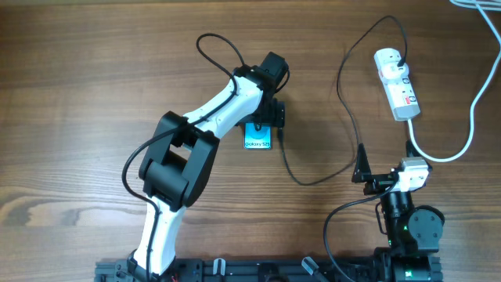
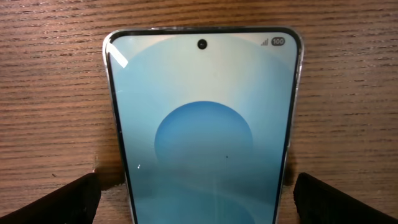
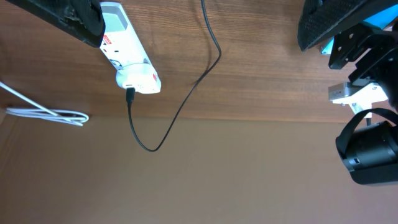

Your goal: Plug charger to phone and switch on socket

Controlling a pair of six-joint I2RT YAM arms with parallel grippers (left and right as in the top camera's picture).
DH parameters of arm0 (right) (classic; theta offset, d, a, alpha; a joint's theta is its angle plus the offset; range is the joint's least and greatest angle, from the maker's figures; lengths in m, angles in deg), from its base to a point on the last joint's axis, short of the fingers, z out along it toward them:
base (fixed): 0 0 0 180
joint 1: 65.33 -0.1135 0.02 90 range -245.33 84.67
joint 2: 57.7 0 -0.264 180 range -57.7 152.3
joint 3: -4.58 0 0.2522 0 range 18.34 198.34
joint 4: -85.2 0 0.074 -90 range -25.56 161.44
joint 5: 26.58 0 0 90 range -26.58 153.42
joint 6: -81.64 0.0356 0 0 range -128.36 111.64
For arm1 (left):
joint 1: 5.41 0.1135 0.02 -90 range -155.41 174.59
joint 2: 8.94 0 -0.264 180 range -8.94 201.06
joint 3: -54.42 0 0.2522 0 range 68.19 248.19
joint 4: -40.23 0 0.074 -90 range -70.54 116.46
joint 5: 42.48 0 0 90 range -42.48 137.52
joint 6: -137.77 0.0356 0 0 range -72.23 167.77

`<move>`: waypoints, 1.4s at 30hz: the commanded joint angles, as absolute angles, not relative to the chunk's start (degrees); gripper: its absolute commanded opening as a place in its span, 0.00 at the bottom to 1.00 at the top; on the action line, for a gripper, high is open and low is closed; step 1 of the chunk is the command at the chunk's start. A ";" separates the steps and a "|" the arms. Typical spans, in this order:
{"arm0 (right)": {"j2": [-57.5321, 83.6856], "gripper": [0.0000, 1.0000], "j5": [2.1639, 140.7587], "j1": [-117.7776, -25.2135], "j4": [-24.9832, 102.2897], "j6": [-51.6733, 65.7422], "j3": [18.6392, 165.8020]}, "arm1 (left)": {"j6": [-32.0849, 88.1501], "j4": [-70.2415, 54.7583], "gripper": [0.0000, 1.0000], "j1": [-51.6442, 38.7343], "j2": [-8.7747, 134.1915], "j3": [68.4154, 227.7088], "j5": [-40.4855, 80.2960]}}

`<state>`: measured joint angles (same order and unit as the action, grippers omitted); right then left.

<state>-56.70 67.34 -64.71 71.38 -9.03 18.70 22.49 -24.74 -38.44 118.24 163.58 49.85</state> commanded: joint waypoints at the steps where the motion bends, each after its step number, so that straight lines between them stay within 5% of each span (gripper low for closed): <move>1: -57.05 1.00 66.45 -64.95 71.49 -8.22 18.64 | 23.32 -25.22 1.00 -38.14 119.39 162.88 50.55; 17: -57.05 1.00 66.45 -64.95 71.49 -8.22 18.64 | 22.91 -25.94 0.80 -38.14 121.16 162.90 49.06; 25: -57.05 1.00 66.42 -64.95 71.49 -8.22 18.64 | 22.91 -26.48 1.00 -38.14 121.16 162.90 47.75; 42: -57.05 1.00 66.45 -64.95 71.49 -8.22 18.64 | 18.80 -26.22 0.93 -38.31 121.19 162.90 46.48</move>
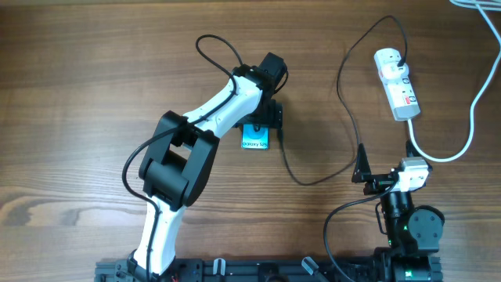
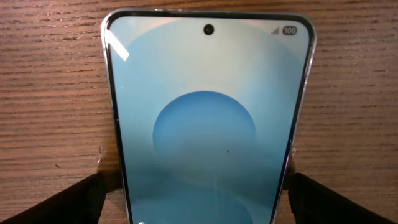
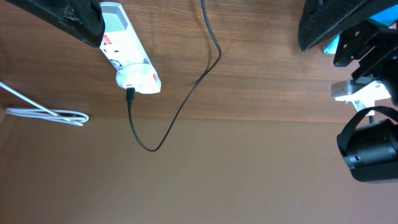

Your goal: Plug charger to phone and switch on socket

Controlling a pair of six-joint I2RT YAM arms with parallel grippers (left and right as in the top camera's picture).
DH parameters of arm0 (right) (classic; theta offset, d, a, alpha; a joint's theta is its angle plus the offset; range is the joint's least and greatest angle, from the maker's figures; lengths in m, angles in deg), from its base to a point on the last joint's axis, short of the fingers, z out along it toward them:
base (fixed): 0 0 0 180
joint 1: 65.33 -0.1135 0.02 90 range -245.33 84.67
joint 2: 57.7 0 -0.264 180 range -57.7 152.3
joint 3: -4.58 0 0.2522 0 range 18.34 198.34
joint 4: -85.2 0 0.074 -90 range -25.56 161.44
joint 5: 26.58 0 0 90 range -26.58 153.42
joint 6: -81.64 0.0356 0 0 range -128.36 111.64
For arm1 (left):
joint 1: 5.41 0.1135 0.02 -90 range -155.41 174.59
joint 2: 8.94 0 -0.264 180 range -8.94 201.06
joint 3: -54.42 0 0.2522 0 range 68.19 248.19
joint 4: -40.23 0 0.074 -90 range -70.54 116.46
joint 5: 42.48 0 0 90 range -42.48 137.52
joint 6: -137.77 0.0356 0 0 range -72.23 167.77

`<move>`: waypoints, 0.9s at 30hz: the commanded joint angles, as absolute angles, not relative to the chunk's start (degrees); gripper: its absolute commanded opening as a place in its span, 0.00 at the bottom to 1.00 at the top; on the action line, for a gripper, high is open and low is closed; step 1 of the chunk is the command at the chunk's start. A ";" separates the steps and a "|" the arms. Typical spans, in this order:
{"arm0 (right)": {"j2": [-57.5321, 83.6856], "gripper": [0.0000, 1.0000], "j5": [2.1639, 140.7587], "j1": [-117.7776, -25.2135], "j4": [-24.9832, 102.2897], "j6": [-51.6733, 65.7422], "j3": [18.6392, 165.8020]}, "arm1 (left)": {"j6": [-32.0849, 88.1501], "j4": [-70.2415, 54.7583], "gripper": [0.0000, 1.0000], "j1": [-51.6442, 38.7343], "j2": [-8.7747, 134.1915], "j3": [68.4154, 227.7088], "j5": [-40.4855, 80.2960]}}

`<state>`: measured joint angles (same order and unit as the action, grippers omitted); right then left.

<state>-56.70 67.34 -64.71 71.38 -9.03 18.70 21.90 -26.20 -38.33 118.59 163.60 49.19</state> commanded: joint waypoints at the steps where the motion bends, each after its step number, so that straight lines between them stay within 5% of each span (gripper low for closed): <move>1: -57.05 1.00 66.45 -64.95 71.49 -8.20 18.64 | 18.82 -26.22 0.93 -38.31 121.19 162.90 46.51; 17: -57.05 1.00 66.42 -64.95 71.49 -8.22 18.64 | 20.57 -26.53 0.74 -38.51 121.19 162.90 46.51; 27: -57.05 1.00 66.42 -64.95 71.49 -8.22 18.64 | 20.57 -29.19 0.73 -38.51 121.14 165.02 46.51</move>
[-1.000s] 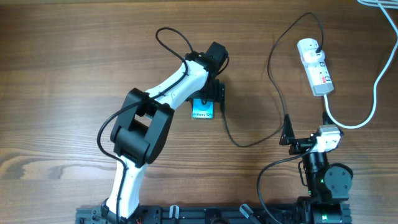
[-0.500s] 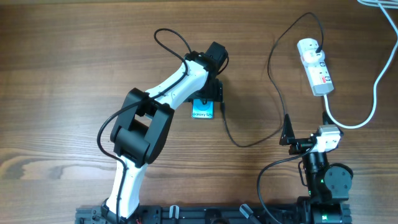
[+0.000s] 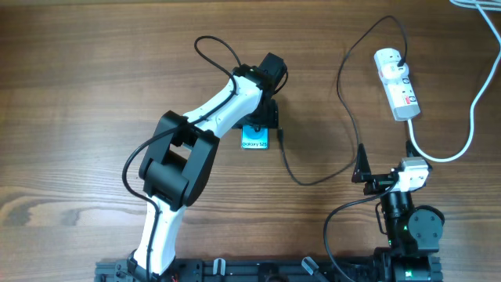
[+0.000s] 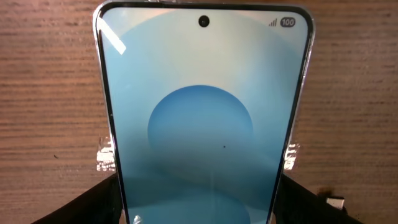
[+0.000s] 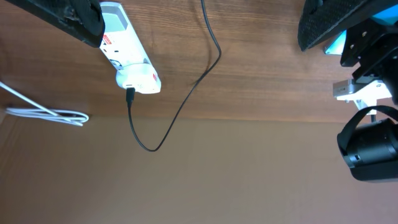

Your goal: Plug charger to phone and switch on socket

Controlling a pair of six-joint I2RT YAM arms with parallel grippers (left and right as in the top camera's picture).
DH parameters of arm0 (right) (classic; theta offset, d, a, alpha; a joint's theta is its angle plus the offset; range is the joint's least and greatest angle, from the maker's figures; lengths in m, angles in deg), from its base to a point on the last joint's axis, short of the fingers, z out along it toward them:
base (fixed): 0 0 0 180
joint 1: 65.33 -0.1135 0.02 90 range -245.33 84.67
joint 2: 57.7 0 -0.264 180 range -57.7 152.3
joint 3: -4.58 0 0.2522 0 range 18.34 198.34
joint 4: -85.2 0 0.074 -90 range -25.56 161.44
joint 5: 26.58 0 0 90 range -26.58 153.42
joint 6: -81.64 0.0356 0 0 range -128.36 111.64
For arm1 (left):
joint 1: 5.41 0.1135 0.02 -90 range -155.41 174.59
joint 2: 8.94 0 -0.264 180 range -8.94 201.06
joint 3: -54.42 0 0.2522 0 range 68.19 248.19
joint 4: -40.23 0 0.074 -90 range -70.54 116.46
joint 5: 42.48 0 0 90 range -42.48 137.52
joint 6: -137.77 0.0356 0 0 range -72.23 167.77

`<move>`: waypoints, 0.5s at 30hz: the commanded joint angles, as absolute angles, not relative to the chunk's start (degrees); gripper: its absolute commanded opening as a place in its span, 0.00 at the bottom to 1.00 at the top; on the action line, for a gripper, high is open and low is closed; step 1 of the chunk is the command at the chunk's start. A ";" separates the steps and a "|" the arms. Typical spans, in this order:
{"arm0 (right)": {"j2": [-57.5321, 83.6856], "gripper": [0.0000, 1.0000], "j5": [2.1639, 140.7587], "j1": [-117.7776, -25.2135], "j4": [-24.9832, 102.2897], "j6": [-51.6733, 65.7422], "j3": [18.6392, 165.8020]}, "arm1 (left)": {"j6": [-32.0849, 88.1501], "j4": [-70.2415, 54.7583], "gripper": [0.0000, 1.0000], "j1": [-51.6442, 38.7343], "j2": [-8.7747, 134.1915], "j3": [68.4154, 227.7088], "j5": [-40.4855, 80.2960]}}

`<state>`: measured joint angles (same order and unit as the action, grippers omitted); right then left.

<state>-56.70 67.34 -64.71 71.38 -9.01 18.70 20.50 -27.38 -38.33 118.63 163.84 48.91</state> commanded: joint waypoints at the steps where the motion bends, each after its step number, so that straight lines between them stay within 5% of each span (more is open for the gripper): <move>1: -57.05 0.99 66.45 -64.95 71.49 -8.24 18.64 | 20.57 -29.83 0.72 -38.51 121.14 165.66 46.48; 15: -57.05 1.00 66.45 -64.95 71.49 -8.22 18.64 | 20.57 -35.86 0.70 -37.96 120.79 170.31 46.20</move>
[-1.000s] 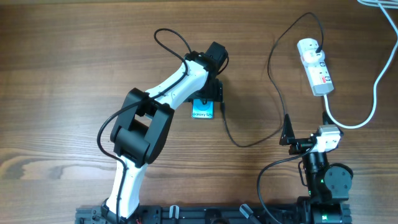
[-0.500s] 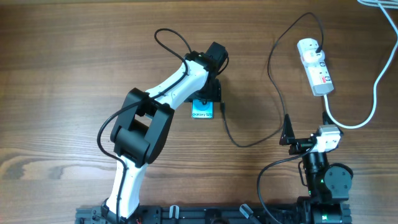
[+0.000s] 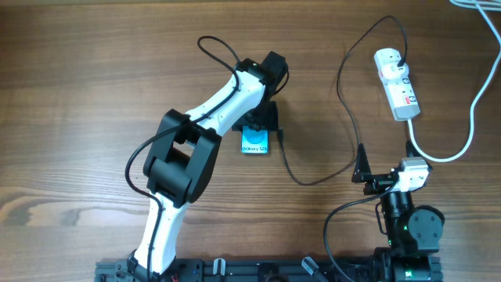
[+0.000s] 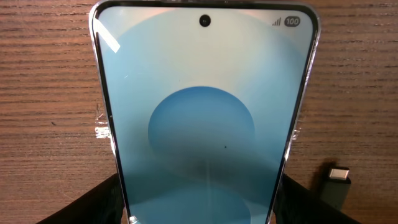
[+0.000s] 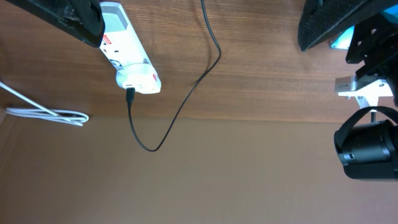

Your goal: Plug charger to phone and switch on socket

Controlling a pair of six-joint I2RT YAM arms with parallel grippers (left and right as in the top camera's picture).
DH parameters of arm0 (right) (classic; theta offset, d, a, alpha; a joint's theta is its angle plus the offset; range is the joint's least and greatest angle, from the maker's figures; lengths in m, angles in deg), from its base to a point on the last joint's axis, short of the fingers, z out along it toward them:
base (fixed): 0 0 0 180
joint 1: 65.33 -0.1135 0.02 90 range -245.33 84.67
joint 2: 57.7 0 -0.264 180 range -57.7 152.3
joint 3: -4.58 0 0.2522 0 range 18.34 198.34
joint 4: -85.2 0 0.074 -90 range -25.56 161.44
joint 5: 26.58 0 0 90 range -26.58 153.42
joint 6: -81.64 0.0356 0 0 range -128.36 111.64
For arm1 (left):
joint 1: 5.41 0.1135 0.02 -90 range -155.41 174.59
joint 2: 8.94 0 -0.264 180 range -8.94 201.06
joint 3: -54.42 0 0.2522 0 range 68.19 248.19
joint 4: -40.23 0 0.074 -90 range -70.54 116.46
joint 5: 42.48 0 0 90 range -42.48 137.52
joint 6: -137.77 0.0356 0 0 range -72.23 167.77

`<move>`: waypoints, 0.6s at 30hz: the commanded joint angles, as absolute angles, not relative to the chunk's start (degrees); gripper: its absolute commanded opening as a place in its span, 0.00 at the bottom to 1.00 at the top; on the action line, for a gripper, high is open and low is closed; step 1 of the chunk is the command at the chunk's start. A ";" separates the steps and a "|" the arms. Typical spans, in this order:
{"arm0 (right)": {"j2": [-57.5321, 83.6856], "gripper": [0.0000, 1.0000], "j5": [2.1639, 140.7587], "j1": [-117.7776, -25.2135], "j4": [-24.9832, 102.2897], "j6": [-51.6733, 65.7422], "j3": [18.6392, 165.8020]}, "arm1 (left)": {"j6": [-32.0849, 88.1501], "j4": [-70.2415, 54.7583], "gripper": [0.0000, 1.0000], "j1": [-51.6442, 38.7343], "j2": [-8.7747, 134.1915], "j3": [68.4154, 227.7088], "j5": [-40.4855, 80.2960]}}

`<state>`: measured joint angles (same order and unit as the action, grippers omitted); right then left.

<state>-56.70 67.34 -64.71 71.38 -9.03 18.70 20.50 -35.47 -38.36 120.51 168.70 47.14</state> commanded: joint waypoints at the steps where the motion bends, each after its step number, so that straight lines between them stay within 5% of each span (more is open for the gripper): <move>1: -57.05 1.00 66.45 -64.95 71.49 -8.20 18.64 | 20.57 -36.12 0.70 -37.68 120.51 170.31 45.46; 18: -57.05 1.00 66.42 -64.95 71.49 -8.22 18.64 | 25.11 -37.13 0.70 -28.10 117.69 170.31 22.83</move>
<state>-56.70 67.34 -64.71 71.38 -9.01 18.70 22.71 -36.82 -29.85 120.49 168.76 29.11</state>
